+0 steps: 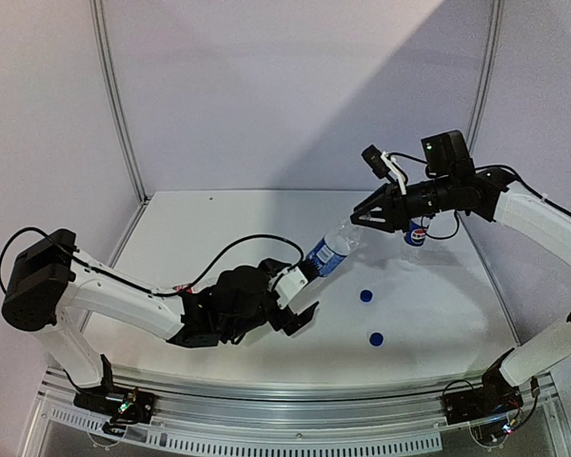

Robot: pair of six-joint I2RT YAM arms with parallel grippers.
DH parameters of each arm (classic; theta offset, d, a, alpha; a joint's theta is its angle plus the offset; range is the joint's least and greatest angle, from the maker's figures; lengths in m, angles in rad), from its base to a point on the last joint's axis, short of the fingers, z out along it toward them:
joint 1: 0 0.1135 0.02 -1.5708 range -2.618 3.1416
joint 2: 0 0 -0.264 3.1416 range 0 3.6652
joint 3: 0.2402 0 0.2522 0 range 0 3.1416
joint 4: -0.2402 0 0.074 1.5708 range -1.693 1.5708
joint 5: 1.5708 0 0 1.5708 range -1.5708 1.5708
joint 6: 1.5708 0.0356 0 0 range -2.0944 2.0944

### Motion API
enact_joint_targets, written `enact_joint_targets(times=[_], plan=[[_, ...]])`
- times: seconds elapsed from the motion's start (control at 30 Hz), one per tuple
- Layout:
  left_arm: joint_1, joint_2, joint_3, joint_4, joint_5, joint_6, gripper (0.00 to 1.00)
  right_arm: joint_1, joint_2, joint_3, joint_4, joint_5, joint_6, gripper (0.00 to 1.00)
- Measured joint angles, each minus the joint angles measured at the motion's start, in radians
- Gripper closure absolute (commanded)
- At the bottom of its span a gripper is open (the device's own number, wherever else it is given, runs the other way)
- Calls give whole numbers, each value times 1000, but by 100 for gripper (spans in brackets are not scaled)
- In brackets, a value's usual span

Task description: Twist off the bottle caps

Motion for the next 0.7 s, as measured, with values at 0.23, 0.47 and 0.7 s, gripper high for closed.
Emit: enact_joint_targets(times=[0.23,0.47,0.7], plan=[[0,0,0,-18,-60,-15,1,-2,-56,85,-251,316,-127,98],[0,-1,-1,-17,-123,-5,1,-86,-112,103,-430,493,-146,98],[0,-1,-1,-30,-127,-4,1,-232,-131,103,-534,524,-146,98]])
